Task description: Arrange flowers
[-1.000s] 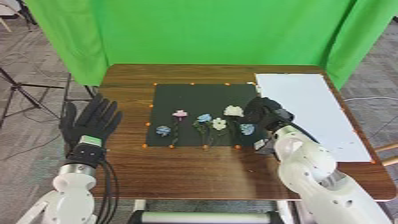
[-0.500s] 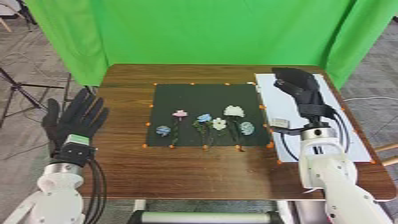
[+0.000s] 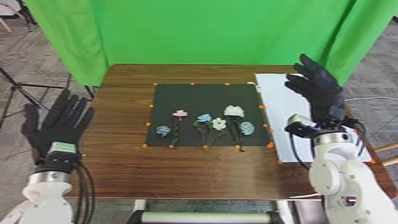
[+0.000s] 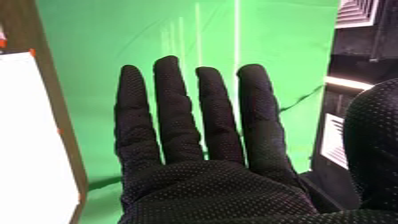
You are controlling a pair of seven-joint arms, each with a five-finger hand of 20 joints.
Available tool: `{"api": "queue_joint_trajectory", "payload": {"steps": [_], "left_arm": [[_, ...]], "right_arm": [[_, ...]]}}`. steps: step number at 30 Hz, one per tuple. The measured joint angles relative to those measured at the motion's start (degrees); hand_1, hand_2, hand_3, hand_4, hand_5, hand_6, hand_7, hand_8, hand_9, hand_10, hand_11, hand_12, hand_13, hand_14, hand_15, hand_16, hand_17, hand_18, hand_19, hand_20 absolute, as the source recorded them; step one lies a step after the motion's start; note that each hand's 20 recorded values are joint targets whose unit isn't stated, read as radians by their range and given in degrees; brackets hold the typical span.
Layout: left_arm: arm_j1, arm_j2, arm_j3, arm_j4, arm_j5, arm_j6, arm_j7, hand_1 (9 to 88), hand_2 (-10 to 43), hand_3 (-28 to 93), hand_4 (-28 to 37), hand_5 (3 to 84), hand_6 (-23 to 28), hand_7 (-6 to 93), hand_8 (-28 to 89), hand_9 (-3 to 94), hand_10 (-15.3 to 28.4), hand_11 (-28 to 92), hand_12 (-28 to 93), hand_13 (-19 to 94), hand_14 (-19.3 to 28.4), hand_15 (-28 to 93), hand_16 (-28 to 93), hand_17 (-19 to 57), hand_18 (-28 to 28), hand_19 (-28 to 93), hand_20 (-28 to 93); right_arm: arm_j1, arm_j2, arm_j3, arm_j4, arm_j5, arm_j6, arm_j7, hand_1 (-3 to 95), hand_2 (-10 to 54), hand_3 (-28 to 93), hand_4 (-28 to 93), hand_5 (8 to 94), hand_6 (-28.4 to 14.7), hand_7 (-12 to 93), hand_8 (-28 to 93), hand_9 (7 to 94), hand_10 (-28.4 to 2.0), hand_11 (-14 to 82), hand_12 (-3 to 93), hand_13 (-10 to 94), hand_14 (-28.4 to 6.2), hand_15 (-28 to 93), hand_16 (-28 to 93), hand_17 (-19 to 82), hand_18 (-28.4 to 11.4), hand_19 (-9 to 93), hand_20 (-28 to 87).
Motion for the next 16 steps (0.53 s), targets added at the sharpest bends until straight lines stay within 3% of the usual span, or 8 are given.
{"api": "queue_joint_trajectory", "payload": {"steps": [4,9,16], "left_arm": [[-0.24,0.19,-0.22,0.2,0.01,-0.08,0.7,17.8,16.4,68,-28.3,38.0,6.3,7.9,-8,29.6,11.7,15,7,21,10.4,24,-9,-0.9,9.0,26,8],[-0.89,1.31,-0.05,0.41,-0.23,-0.24,2.2,17.1,16.3,67,-28.3,37.5,6.4,7.4,-8,29.2,11.7,14,7,21,10.4,23,-9,-0.2,8.2,25,7],[0.72,1.33,-1.84,-0.72,-0.14,-0.21,2.32,16.8,16.0,68,-28.3,37.3,6.2,7.4,-8,29.0,11.8,14,8,20,10.3,23,-9,-0.2,8.2,25,8]], "right_arm": [[-0.56,-0.4,-0.1,-0.54,-0.74,0.37,0.4,7.7,7.2,84,-28,42.3,-2.0,11,-12,44.6,-9.1,5.0,9.6,37,-12.8,16,18,17,-18.1,36,21],[-0.59,-0.34,-0.9,-1.6,-0.63,0.72,0.3,7.9,7.3,84,-28,42.5,-2.3,11,-13,44.4,-9.2,5.1,9.3,36,-12.2,15,18,17,-18.0,36,21],[-3.05,-2.02,4.52,-5.97,-1.02,-5.03,1.76,8.6,7.4,84,-27,43.7,-2.4,12,-12,44.5,-9.4,5.2,9.3,36,-12.4,15,18,17,-17.9,35,21]]}}
